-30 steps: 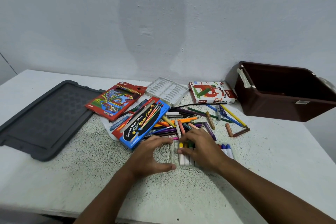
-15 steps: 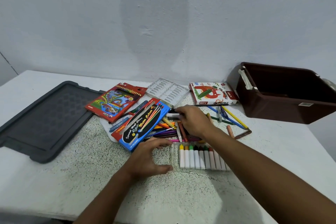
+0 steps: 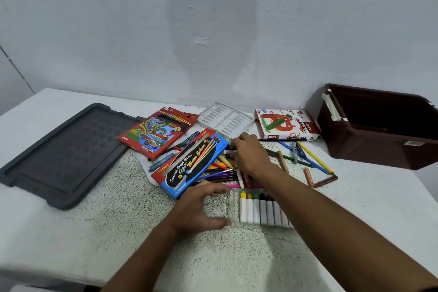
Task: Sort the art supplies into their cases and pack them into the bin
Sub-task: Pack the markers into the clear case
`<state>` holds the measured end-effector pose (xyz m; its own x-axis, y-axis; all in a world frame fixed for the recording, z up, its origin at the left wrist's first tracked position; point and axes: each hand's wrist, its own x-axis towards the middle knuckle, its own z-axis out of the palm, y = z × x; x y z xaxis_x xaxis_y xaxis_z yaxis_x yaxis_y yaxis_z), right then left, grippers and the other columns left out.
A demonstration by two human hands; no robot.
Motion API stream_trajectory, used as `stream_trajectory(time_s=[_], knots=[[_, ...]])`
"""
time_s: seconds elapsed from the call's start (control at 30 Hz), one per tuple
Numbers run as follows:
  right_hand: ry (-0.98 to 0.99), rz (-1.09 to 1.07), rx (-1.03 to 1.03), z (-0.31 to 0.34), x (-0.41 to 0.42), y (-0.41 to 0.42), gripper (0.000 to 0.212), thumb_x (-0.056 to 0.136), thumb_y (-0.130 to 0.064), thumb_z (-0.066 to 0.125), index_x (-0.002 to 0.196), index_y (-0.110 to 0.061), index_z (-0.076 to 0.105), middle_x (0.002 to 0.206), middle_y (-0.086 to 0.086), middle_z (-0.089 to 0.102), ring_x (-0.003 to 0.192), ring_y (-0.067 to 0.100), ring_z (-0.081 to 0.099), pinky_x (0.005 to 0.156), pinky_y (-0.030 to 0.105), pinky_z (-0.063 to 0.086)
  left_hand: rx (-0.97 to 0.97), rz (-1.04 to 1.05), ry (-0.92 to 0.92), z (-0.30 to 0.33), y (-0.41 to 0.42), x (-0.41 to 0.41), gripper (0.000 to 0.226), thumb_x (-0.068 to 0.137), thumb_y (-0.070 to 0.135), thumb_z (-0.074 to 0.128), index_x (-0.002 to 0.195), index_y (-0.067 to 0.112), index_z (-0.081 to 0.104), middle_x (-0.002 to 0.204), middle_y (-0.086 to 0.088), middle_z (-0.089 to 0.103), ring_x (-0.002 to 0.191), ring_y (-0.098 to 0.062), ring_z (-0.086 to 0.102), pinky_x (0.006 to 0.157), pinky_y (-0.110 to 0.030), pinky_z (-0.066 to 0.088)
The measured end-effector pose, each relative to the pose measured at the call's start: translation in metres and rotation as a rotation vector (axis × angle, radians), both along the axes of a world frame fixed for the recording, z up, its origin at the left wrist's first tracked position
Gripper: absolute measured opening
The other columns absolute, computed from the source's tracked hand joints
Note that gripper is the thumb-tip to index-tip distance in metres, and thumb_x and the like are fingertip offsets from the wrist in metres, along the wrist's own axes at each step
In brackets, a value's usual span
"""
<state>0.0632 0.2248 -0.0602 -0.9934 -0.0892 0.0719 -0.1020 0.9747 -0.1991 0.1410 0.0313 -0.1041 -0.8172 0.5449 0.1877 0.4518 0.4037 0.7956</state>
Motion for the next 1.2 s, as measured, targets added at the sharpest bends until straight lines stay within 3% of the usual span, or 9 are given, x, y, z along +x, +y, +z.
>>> stream_trajectory(time_s=[0.1, 0.47, 0.63, 0.73, 0.87, 0.93, 1.07, 1.2], knots=[[-0.004, -0.003, -0.008, 0.0, -0.002, 0.0, 0.023, 0.095, -0.017, 0.055, 0.117, -0.013, 0.06, 0.116, 0.009, 0.06, 0.109, 0.028, 0.048, 0.082, 0.038, 0.043, 0.006, 0.006, 0.002, -0.001, 0.0, 0.0, 0.066, 0.06, 0.043, 0.087, 0.12, 0.033, 0.062, 0.114, 0.015, 0.062, 0.107, -0.004, 0.057, 0.09, -0.02, 0.049], [-0.083, 0.049, -0.014, 0.003, -0.007, 0.007, 0.02, 0.089, -0.012, 0.061, 0.109, -0.009, 0.059, 0.112, 0.013, 0.058, 0.104, 0.03, 0.052, 0.083, 0.038, 0.046, 0.025, 0.003, 0.011, 0.0, 0.001, 0.001, 0.066, 0.059, 0.039, 0.088, 0.119, 0.029, 0.063, 0.114, 0.014, 0.063, 0.106, -0.001, 0.057, 0.089, -0.012, 0.045], [-0.113, 0.074, -0.01, 0.011, -0.002, 0.022, 0.029, 0.096, -0.013, 0.049, 0.125, -0.009, 0.052, 0.118, 0.014, 0.056, 0.106, 0.029, 0.051, 0.083, 0.037, 0.043, 0.005, 0.0, 0.014, -0.001, 0.0, 0.0, 0.067, 0.06, 0.04, 0.088, 0.12, 0.028, 0.063, 0.114, 0.016, 0.062, 0.105, 0.0, 0.057, 0.088, -0.012, 0.045], [-0.119, 0.057, -0.147, 0.022, 0.01, 0.031, 0.043, 0.096, -0.015, 0.049, 0.139, -0.013, 0.044, 0.117, 0.013, 0.06, 0.101, 0.025, 0.056, 0.081, 0.033, 0.043, -0.004, 0.0, 0.017, 0.0, 0.001, 0.0, 0.067, 0.06, 0.041, 0.088, 0.121, 0.029, 0.063, 0.115, 0.017, 0.061, 0.106, 0.003, 0.055, 0.087, -0.008, 0.043], [-0.156, 0.002, -0.479, 0.034, 0.04, 0.037, 0.049, 0.089, -0.014, 0.064, 0.135, -0.024, 0.048, 0.089, -0.007, 0.062, 0.076, 0.01, 0.06, 0.062, 0.019, 0.044, -0.003, 0.004, 0.029, 0.0, 0.002, 0.001, 0.065, 0.06, 0.043, 0.086, 0.119, 0.032, 0.062, 0.114, 0.016, 0.063, 0.106, 0.001, 0.056, 0.088, -0.013, 0.046], [-0.196, -0.008, -0.619, 0.035, 0.056, 0.036, 0.047, 0.087, -0.013, 0.067, 0.128, -0.03, 0.051, 0.091, -0.004, 0.06, 0.077, 0.019, 0.065, 0.058, 0.026, 0.05, 0.004, 0.009, 0.037, 0.001, 0.002, 0.001, 0.062, 0.06, 0.041, 0.087, 0.117, 0.033, 0.063, 0.113, 0.016, 0.063, 0.106, 0.0, 0.057, 0.089, -0.015, 0.047], [-0.241, 0.037, -0.795, 0.025, 0.085, 0.029, 0.039, 0.087, -0.008, 0.066, 0.114, -0.034, 0.059, 0.087, 0.004, 0.064, 0.079, 0.03, 0.068, 0.066, 0.047, 0.06, 0.007, 0.017, 0.046, 0.001, 0.003, 0.002, 0.063, 0.059, 0.039, 0.088, 0.116, 0.031, 0.063, 0.113, 0.018, 0.064, 0.108, 0.0, 0.058, 0.091, -0.018, 0.048], [-0.238, 0.066, -0.696, 0.012, 0.099, 0.023, 0.031, 0.091, -0.013, 0.065, 0.117, -0.03, 0.059, 0.084, -0.003, 0.066, 0.068, 0.012, 0.062, 0.059, 0.024, 0.053, -0.002, 0.015, 0.042, 0.002, 0.005, 0.003, 0.066, 0.059, 0.04, 0.089, 0.117, 0.03, 0.061, 0.115, 0.021, 0.063, 0.11, 0.0, 0.057, 0.093, -0.018, 0.047]])
